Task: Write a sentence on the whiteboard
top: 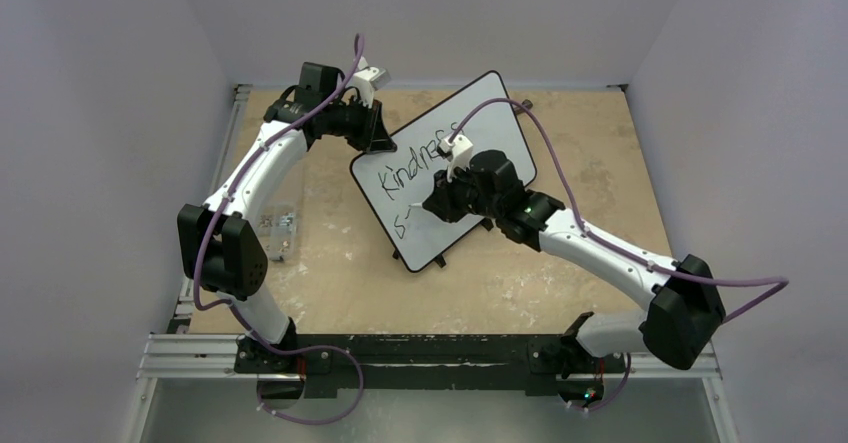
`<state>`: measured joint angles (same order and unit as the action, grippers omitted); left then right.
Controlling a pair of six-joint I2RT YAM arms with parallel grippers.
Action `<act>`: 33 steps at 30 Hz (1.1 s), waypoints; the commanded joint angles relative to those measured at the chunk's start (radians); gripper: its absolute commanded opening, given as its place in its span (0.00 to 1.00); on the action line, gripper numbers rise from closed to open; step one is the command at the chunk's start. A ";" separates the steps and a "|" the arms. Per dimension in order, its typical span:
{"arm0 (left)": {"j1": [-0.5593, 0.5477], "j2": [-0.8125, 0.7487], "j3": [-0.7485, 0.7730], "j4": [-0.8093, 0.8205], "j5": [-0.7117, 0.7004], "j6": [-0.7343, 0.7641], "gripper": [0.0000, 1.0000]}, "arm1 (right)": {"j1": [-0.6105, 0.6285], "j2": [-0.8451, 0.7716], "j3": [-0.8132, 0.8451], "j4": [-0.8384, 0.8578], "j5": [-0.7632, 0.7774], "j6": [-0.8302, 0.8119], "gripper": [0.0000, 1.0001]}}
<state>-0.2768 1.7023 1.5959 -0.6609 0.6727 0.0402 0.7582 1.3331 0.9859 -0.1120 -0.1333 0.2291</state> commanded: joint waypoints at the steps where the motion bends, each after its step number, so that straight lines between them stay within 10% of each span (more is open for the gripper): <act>1: -0.012 0.011 -0.005 -0.085 -0.173 0.130 0.00 | -0.002 -0.041 0.050 0.024 -0.071 -0.008 0.00; 33: -0.012 0.001 -0.008 -0.084 -0.166 0.128 0.00 | -0.002 0.011 -0.025 0.054 -0.026 0.041 0.00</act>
<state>-0.2768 1.7016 1.5970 -0.6651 0.6727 0.0402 0.7582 1.3773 0.9882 -0.0818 -0.1749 0.2642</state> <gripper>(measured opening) 0.079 0.106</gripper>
